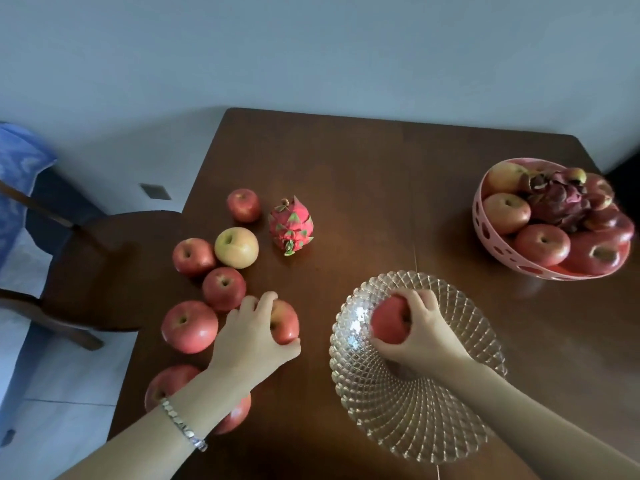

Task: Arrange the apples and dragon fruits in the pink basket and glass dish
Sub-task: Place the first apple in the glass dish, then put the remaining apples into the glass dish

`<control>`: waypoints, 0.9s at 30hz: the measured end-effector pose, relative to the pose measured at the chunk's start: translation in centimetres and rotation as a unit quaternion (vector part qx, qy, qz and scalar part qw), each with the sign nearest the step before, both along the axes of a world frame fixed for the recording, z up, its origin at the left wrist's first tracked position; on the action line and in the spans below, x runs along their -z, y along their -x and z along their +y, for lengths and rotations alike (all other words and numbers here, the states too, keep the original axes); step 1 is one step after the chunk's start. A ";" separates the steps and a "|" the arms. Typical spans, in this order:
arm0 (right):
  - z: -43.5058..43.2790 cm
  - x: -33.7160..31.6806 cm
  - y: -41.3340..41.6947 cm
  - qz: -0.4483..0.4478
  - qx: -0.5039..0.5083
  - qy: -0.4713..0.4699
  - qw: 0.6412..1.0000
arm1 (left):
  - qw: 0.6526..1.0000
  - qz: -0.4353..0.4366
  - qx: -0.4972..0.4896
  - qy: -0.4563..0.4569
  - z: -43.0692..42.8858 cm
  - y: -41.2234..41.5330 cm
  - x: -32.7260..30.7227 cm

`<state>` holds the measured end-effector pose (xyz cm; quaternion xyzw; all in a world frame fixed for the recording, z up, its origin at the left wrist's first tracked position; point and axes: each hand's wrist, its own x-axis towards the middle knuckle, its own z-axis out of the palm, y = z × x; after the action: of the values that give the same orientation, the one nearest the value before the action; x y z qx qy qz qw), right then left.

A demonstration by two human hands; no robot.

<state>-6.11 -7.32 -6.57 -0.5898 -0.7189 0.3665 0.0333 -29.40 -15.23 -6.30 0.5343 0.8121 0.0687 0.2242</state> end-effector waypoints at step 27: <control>1.5 -2.6 -6.7 0.236 0.092 0.168 0.953 | 0.964 -0.200 0.152 -0.087 4.4 -16.3 -3.1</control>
<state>0.63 -5.82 -3.92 -0.5470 -0.5612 0.6062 0.1355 -13.09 -10.85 -3.22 0.6445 0.6508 0.2098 0.3421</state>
